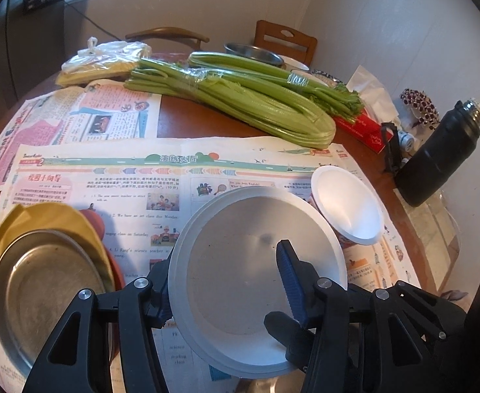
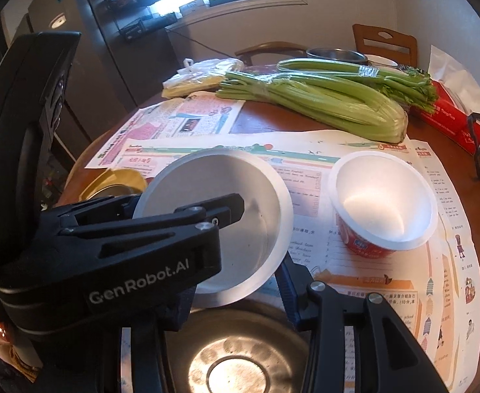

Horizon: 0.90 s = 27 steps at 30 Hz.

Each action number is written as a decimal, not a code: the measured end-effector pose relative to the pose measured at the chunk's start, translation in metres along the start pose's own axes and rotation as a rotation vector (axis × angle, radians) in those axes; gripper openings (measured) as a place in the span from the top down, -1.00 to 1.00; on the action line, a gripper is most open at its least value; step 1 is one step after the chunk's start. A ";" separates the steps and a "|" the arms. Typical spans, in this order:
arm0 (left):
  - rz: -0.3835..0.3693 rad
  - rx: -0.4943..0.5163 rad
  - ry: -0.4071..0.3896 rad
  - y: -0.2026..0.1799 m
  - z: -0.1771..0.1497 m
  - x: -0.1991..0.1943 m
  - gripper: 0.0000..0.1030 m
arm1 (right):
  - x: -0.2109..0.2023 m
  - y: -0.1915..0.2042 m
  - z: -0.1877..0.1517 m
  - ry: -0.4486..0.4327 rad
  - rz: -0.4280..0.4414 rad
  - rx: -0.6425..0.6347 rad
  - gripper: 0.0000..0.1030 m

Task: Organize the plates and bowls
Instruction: 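Carry the white foam bowl with the left tool over the steel bowl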

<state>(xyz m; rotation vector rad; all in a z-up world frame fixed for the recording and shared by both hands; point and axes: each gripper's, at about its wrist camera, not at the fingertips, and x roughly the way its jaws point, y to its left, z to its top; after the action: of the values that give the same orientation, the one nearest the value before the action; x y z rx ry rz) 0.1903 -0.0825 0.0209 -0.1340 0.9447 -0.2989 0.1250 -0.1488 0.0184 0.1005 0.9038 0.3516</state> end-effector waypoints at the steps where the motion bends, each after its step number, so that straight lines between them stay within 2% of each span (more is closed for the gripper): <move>1: 0.005 0.000 -0.004 -0.001 -0.001 -0.003 -0.08 | -0.003 0.002 -0.001 -0.006 0.001 -0.003 0.13; 13: 0.039 0.027 -0.049 -0.018 -0.013 -0.034 -0.08 | -0.031 0.008 -0.010 -0.053 0.024 -0.019 0.13; 21: 0.050 0.041 -0.051 -0.028 -0.022 -0.043 -0.08 | -0.049 0.009 -0.019 -0.070 0.021 -0.027 0.13; 27: 0.031 0.053 -0.046 -0.034 -0.029 -0.046 -0.08 | -0.059 0.007 -0.025 -0.080 0.008 -0.022 0.13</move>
<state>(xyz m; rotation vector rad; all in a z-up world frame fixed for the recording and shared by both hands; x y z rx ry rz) 0.1348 -0.1005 0.0476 -0.0771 0.8920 -0.2909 0.0702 -0.1637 0.0494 0.0975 0.8200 0.3628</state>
